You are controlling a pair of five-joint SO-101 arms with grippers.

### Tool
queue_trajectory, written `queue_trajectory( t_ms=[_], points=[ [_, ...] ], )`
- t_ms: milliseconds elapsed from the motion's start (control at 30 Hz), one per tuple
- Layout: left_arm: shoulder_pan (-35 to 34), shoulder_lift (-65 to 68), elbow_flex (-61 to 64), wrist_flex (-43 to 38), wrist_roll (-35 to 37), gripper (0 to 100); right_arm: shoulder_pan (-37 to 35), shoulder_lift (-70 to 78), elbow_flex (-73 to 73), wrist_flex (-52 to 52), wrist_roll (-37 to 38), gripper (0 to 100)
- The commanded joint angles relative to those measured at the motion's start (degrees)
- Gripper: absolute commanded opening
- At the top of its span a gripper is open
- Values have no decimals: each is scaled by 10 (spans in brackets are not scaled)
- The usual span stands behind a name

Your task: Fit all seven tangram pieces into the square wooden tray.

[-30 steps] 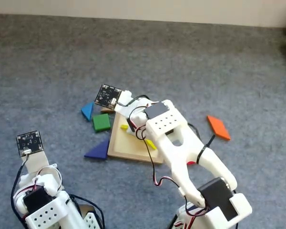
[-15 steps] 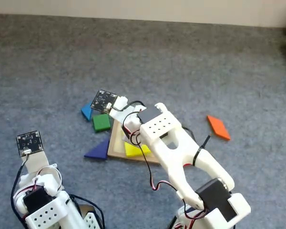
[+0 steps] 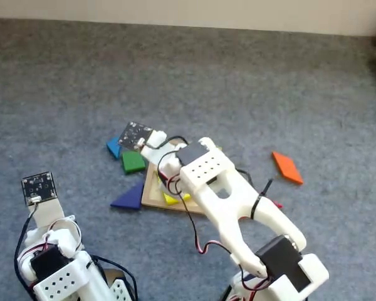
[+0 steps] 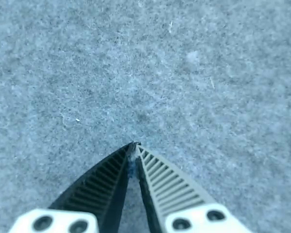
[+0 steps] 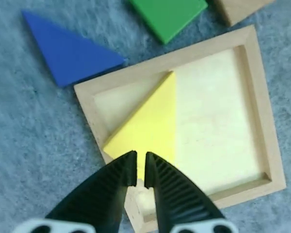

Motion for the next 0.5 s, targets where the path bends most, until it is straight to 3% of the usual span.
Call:
queue_trajectory(
  t_ms=[0,467],
  points=[
    [-8,-35,12,5,0,8,-15,-14,-9,5,-35,26],
    [-8,-35,12,5,0,8,-15,47,-23,-27,-139,26]
  ],
)
